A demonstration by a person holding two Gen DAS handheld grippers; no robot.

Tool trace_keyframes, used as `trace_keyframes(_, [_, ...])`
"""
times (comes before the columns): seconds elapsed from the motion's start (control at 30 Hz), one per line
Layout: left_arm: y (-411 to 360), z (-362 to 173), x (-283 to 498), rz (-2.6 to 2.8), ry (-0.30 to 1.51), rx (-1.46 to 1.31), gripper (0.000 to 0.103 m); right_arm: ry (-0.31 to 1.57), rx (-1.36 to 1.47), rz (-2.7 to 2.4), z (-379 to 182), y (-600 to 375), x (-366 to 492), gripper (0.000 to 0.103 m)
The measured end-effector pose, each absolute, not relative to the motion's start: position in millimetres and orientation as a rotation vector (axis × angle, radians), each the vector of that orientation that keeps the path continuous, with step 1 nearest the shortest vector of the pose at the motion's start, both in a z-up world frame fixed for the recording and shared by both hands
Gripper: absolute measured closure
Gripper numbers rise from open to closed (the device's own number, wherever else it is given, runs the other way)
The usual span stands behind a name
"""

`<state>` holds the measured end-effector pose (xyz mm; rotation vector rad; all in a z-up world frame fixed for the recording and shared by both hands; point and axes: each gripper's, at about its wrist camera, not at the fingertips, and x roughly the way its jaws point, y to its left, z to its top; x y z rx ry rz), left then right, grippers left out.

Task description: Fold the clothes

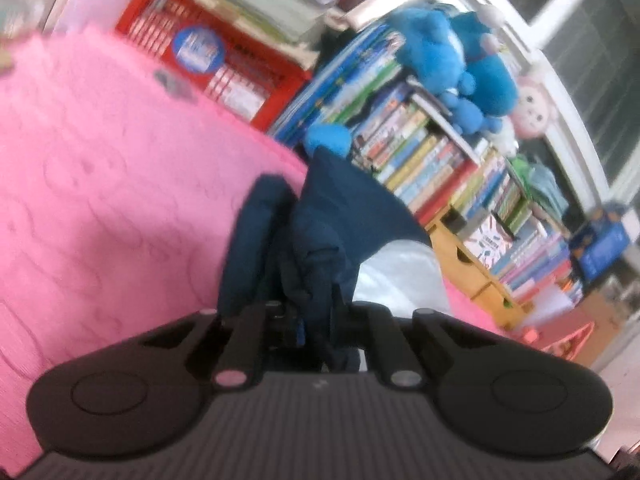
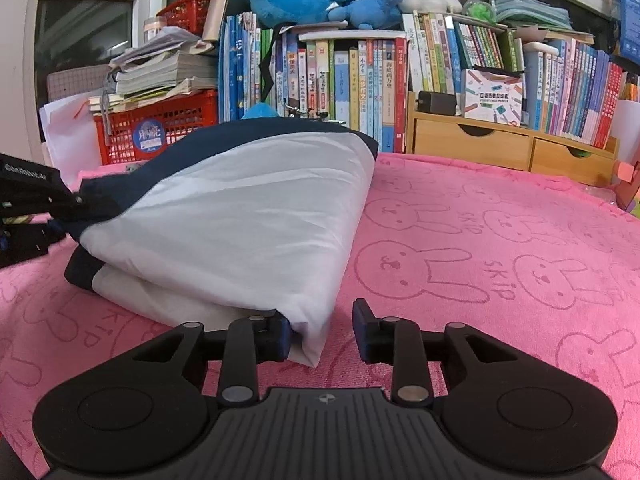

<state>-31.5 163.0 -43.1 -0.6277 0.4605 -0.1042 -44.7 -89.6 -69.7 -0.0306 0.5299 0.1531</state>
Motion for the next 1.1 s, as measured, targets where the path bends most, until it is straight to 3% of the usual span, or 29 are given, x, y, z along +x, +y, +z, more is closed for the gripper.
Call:
trace_keyframes(0.17, [160,-40,-38,-0.065,0.450,-0.570,0.095,0.528,-0.071,0.162,-71,-84,-44,0.071])
trace_keyframes(0.3, [165,-56,-37,-0.050,0.507,-0.546,0.094,0.536,-0.066,0.165,-71,-85,-41,0.065])
trace_keyframes(0.73, [178,-60,-50,-0.062,0.587,-0.422,0.087,0.557,-0.055,0.283,-69,-96,-46,0.063])
trace_keyframes(0.8, [184,-56,-57,-0.071,0.604,-0.379,0.083,0.575,-0.029,0.345,-67,-111,-50,0.053])
trace_keyframes(0.97, [206,-41,-74,-0.069,0.653,-0.286,0.084,0.645,0.097,0.479,-54,-163,-59,0.045])
trace_keyframes(1.1, [229,-25,-67,-0.198,0.627,-0.446,0.082,0.644,0.303,0.556,-39,-197,-50,0.033])
